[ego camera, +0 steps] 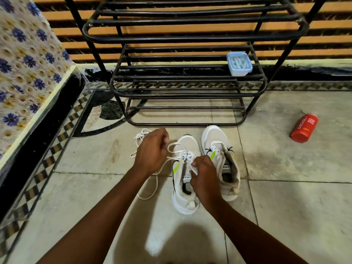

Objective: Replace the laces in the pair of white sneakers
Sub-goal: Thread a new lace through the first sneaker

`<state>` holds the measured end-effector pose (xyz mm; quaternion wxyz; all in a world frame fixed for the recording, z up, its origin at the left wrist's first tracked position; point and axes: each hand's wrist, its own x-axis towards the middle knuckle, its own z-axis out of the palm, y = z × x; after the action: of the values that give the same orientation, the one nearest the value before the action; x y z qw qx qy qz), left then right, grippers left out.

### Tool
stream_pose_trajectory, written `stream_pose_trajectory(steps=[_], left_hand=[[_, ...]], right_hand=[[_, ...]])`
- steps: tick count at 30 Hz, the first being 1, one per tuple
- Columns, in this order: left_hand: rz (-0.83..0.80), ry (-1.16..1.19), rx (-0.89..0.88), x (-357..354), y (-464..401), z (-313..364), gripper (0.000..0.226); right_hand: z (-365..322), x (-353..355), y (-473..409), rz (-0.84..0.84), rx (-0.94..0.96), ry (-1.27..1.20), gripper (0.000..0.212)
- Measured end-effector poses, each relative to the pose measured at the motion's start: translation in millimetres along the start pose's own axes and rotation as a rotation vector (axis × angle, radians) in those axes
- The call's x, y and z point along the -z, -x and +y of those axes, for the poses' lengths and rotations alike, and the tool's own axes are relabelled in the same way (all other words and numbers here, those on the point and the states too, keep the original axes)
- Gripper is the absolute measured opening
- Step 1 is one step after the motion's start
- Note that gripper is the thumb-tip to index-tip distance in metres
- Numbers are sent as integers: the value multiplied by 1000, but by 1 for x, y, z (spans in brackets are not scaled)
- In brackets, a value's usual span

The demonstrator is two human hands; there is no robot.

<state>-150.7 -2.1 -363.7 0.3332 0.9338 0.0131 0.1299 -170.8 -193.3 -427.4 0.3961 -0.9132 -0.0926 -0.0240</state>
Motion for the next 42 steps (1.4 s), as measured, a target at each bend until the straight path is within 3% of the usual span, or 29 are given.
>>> stream_pose_trajectory(steps=[2, 4, 8, 10, 13, 15, 17, 19, 23, 25, 27, 29, 32, 34, 37, 39, 42], left_hand=[[-161, -324, -233, -4, 8, -10, 15], [-216, -537, -366, -11, 14, -23, 20], [-76, -513, -326, -12, 16, -19, 6], [50, -248, -153, -7, 13, -9, 9], [184, 543, 161, 5, 5, 11, 23], [267, 819, 280, 10, 0, 17, 21], [302, 739, 251, 11, -2, 15, 21], [269, 465, 118, 9, 1, 2, 20], [-117, -164, -317, 3, 10, -16, 22], [-246, -392, -446, -2, 10, -23, 33], [-215, -375, -446, -6, 12, -25, 25], [-65, -250, -351, -8, 14, -19, 12], [164, 208, -32, -2, 14, -10, 24], [127, 576, 151, 1, 12, 1, 32], [68, 804, 317, -7, 20, 18, 40], [74, 685, 313, -17, 23, 15, 40], [8, 191, 136, -31, 19, -7, 32]], right_hand=[[0, 0, -1, 3, 10, 40, 35], [-1, -2, -2, -3, 23, 87, 34], [-2, -3, -2, -18, 19, 170, 35], [-3, -1, -1, -30, 12, 172, 39], [-4, -1, -1, -41, 3, 175, 40], [-4, -3, -2, -43, -5, 190, 40], [-3, -4, -2, -36, -12, 200, 41], [-3, -5, -1, -24, -14, 229, 40], [-5, -6, -2, -21, -20, 252, 38], [-5, -6, -2, -30, -29, 256, 39], [-4, -6, -1, -38, -28, 244, 40], [-5, -4, 0, -46, -26, 232, 39], [-7, -3, -1, -44, -36, 239, 41], [-8, -3, -1, -43, -34, 242, 43], [-7, -4, 1, -42, -28, 259, 44], [-8, -5, 1, -38, -37, 271, 45], [-10, -6, 1, -26, -50, 298, 46]])
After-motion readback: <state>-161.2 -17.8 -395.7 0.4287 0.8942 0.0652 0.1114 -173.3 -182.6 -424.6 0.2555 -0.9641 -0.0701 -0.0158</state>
